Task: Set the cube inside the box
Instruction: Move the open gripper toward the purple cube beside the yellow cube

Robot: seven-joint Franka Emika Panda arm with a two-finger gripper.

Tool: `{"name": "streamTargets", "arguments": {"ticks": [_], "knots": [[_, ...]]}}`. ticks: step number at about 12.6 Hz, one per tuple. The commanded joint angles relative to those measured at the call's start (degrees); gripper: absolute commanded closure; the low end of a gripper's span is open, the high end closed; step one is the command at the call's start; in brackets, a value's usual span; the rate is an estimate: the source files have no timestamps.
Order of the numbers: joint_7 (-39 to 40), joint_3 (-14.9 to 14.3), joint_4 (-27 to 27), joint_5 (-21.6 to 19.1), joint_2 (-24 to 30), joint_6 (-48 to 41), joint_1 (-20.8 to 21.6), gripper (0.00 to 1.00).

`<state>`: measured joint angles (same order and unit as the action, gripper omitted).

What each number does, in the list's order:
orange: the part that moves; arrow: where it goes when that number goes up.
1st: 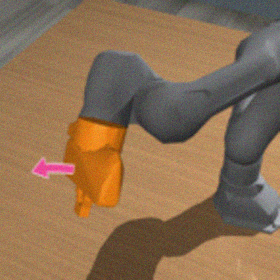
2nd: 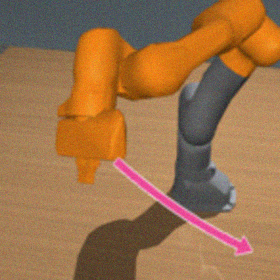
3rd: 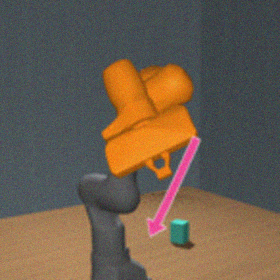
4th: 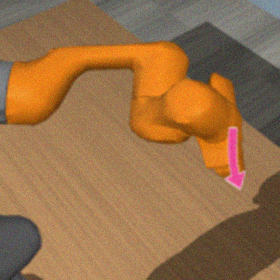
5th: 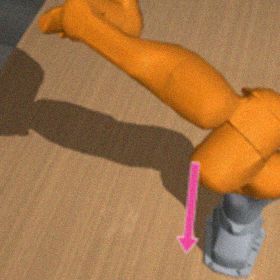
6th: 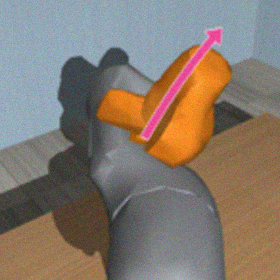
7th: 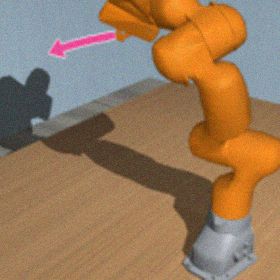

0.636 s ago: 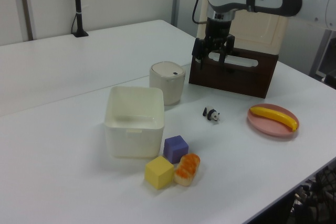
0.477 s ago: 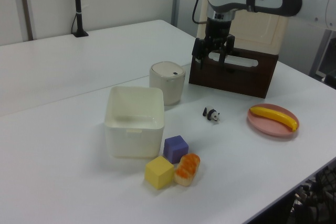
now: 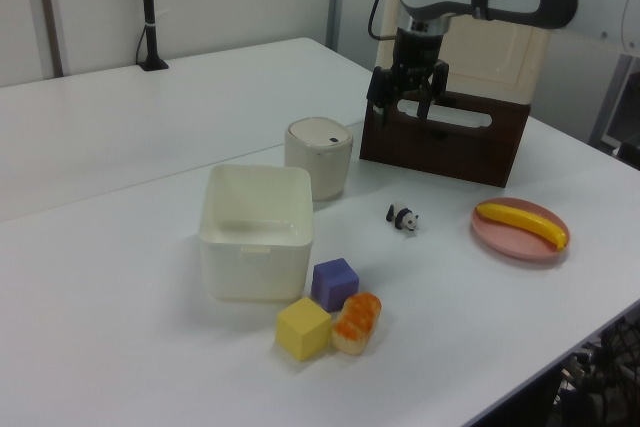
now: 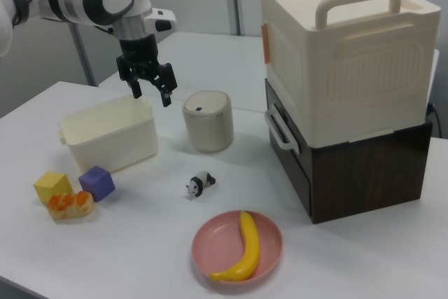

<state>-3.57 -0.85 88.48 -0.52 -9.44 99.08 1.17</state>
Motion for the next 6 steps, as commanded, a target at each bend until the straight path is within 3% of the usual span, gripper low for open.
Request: {"name": "streamTargets", "arguments": {"ticks": [1,3,6], "knots": [[-0.7,-0.1,0.5,-0.4,0.4,0.7,0.5,0.00],[-0.6,0.5,1.9,-1.3,0.4,0.5,0.9,0.00],[3.5,0.4,4.1,-8.0,1.1,0.6,0.4,0.00]]}}
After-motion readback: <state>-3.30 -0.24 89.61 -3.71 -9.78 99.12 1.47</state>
